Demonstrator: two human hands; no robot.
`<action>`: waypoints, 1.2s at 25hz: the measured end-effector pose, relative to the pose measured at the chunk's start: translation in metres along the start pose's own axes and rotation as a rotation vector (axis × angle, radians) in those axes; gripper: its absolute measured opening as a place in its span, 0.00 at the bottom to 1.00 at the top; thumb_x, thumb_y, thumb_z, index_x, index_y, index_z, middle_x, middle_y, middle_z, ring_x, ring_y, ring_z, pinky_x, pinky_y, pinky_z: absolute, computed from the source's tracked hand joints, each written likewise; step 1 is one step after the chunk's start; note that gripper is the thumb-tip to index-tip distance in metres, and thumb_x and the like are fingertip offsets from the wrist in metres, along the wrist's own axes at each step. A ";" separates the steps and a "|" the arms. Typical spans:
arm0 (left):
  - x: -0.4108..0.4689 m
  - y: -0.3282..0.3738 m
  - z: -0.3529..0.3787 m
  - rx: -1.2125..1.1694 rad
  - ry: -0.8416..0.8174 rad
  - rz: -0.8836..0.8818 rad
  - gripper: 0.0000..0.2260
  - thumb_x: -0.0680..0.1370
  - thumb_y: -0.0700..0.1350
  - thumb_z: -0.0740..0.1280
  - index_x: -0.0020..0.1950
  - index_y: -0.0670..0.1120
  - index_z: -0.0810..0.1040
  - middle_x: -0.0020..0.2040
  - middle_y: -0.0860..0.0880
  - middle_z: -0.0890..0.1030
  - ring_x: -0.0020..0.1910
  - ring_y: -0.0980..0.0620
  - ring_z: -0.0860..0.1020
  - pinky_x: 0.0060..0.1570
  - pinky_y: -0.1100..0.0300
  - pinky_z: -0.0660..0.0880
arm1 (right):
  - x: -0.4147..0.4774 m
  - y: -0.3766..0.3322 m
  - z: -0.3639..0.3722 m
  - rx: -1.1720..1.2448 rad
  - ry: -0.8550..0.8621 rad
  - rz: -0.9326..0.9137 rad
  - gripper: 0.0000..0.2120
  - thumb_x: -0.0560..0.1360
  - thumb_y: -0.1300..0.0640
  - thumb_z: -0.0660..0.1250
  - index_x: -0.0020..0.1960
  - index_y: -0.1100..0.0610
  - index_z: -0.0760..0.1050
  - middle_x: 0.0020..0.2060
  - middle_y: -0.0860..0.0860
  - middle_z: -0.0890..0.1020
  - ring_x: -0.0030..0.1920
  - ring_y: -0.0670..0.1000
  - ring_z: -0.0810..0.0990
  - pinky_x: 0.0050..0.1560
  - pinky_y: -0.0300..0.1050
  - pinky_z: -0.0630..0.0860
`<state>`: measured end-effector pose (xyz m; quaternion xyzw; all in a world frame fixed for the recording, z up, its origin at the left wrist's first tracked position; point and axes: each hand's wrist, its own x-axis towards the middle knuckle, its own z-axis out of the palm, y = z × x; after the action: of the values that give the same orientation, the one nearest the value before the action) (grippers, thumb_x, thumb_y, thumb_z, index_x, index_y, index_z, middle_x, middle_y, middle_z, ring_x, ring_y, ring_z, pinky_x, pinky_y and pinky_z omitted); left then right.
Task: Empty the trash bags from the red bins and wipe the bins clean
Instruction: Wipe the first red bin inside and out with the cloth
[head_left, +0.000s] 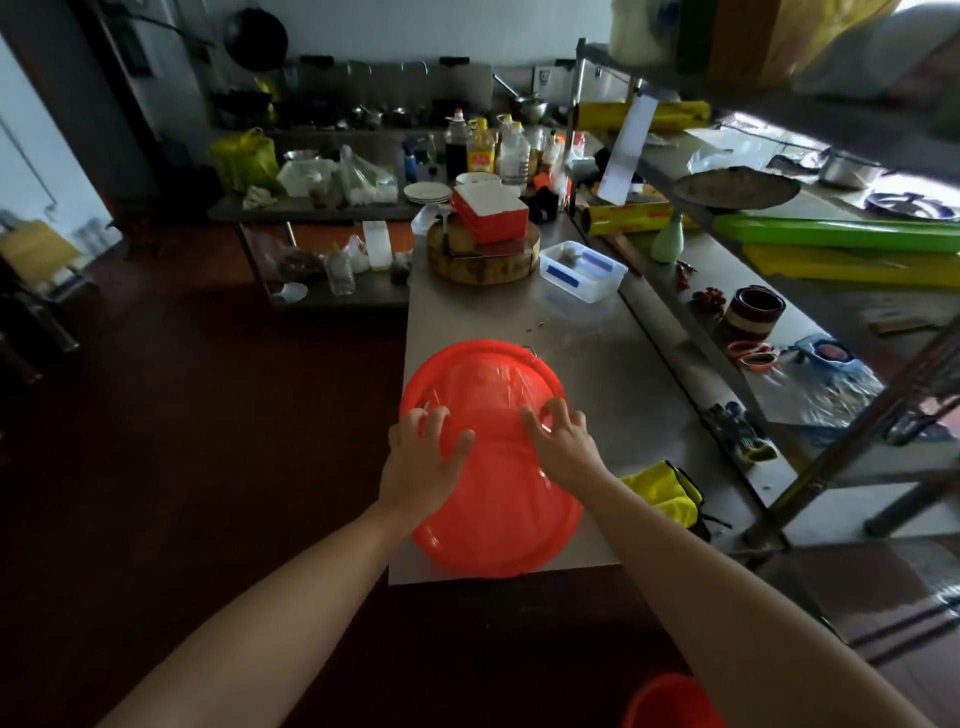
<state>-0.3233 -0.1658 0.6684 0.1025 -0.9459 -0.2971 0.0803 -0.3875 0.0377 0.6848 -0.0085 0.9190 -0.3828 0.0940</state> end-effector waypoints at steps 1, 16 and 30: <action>0.000 0.002 0.002 -0.013 -0.008 -0.003 0.30 0.77 0.74 0.50 0.73 0.58 0.62 0.73 0.49 0.61 0.73 0.44 0.61 0.61 0.41 0.75 | 0.000 -0.003 -0.001 -0.067 -0.037 -0.018 0.24 0.76 0.27 0.55 0.63 0.41 0.63 0.64 0.58 0.68 0.65 0.67 0.72 0.68 0.61 0.69; -0.009 -0.023 0.036 0.357 -0.408 0.067 0.30 0.79 0.69 0.55 0.77 0.70 0.44 0.82 0.45 0.46 0.80 0.40 0.48 0.74 0.40 0.60 | -0.003 0.027 0.032 -0.499 -0.263 -0.037 0.44 0.72 0.30 0.66 0.79 0.35 0.44 0.81 0.52 0.45 0.79 0.64 0.53 0.64 0.65 0.74; 0.149 0.000 0.021 0.354 -0.377 0.188 0.43 0.74 0.67 0.68 0.82 0.54 0.50 0.79 0.45 0.61 0.78 0.41 0.58 0.74 0.38 0.57 | 0.125 -0.020 0.003 -0.438 -0.031 0.014 0.35 0.77 0.32 0.61 0.79 0.40 0.53 0.76 0.58 0.62 0.74 0.63 0.65 0.70 0.63 0.67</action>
<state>-0.4713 -0.1905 0.6653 -0.0304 -0.9867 -0.1325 -0.0894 -0.5108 0.0105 0.6760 -0.0280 0.9787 -0.1731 0.1069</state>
